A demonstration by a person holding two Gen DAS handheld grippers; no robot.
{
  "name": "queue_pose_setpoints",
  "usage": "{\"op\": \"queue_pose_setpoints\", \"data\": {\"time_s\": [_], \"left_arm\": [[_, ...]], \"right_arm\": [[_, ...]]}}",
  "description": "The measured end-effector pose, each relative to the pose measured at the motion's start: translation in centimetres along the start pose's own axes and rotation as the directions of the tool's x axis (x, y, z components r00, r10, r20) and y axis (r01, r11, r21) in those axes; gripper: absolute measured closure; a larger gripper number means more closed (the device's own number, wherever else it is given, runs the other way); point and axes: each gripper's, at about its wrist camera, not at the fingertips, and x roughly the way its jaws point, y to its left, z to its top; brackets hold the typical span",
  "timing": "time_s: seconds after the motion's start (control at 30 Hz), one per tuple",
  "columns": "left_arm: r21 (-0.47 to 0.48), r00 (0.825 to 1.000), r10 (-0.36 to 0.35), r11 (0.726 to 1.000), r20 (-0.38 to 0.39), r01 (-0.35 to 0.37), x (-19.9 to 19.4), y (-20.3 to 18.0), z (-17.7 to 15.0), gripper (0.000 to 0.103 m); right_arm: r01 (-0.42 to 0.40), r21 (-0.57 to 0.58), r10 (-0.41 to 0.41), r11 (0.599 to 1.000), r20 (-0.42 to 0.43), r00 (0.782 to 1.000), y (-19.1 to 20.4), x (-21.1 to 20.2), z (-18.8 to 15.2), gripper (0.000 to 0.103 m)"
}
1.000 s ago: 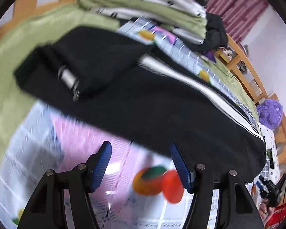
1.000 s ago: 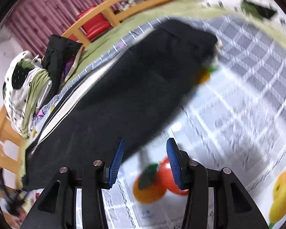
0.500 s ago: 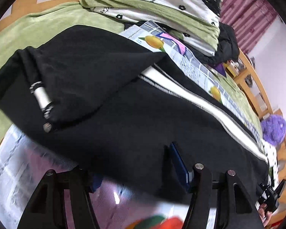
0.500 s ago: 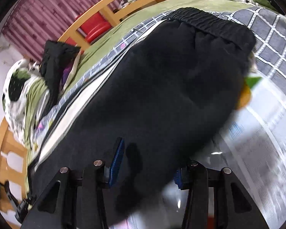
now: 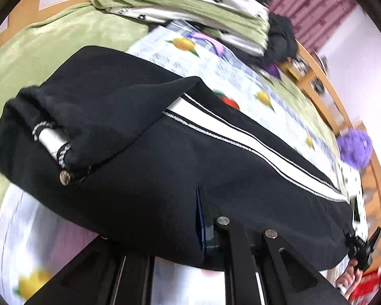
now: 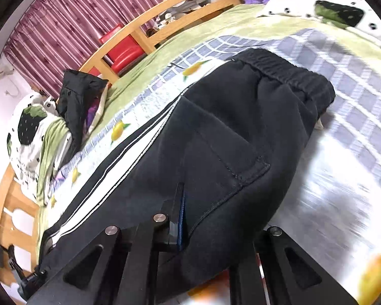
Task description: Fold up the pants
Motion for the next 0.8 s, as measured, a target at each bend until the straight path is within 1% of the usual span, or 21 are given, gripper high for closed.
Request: {"op": "queue_pose_setpoints", "data": {"time_s": [0.13,0.17,0.23,0.3,0.37,0.43,0.47,0.5,0.57,0.63,0.7,0.8], "left_arm": [[0.063,0.996,-0.04,0.997,-0.076,0.045,-2.9,-0.8,-5.3,0.092],[0.084,0.995,-0.044,0.995,-0.095,0.052,-3.3,-1.0,-6.2,0.091],[0.13,0.991,-0.038,0.99,-0.125,0.054,-4.0,-1.4,-8.4,0.091],[0.152,0.991,-0.026,0.987,-0.135,0.047,-4.5,-1.5,-9.8,0.089],[0.163,0.989,0.001,0.986,-0.147,0.024,-5.2,-1.2,-10.7,0.081],[0.169,0.99,0.028,0.986,-0.139,-0.004,-6.5,-0.6,-11.1,0.073],[0.177,0.991,0.03,0.984,-0.13,-0.007,-7.3,-0.3,-11.3,0.07],[0.187,0.992,0.031,0.982,-0.122,-0.008,-8.0,0.0,-11.2,0.068],[0.205,0.994,0.036,0.979,-0.103,-0.014,-9.8,0.8,-11.5,0.058],[0.2,0.996,0.049,0.979,-0.068,-0.035,-11.4,2.0,-11.4,0.057],[0.187,0.998,0.048,0.981,-0.032,-0.041,-12.5,2.7,-11.1,0.057],[0.161,0.999,0.045,0.986,0.011,-0.046,-13.1,3.9,-9.9,0.056]], "right_arm": [[0.036,-0.011,-0.036,0.999,-0.021,0.999,-4.2,-5.3,-2.3,0.092],[0.041,-0.006,-0.041,0.999,-0.024,0.999,-5.2,-6.6,-2.9,0.092],[0.055,0.012,-0.054,0.998,-0.029,0.998,-7.2,-9.1,-4.1,0.092],[0.087,0.007,-0.086,0.996,-0.047,0.995,-8.5,-10.5,-5.4,0.09],[0.151,-0.025,-0.152,0.988,-0.086,0.985,-9.2,-10.7,-6.6,0.083],[0.221,-0.085,-0.23,0.972,-0.116,0.966,-9.1,-11.0,-7.8,0.081],[0.238,-0.105,-0.249,0.966,-0.11,0.962,-9.0,-11.7,-8.4,0.079],[0.254,-0.127,-0.265,0.959,-0.082,0.961,-8.7,-13.0,-9.0,0.075],[0.284,-0.157,-0.294,0.946,-0.044,0.955,-7.8,-14.6,-9.6,0.075],[0.311,-0.186,-0.318,0.932,-0.009,0.948,-6.8,-16.4,-10.2,0.075],[0.324,-0.207,-0.326,0.923,0.026,0.945,-5.5,-17.8,-10.3,0.075],[0.288,-0.215,-0.281,0.933,0.064,0.958,-2.8,-19.2,-9.8,0.074]]}}
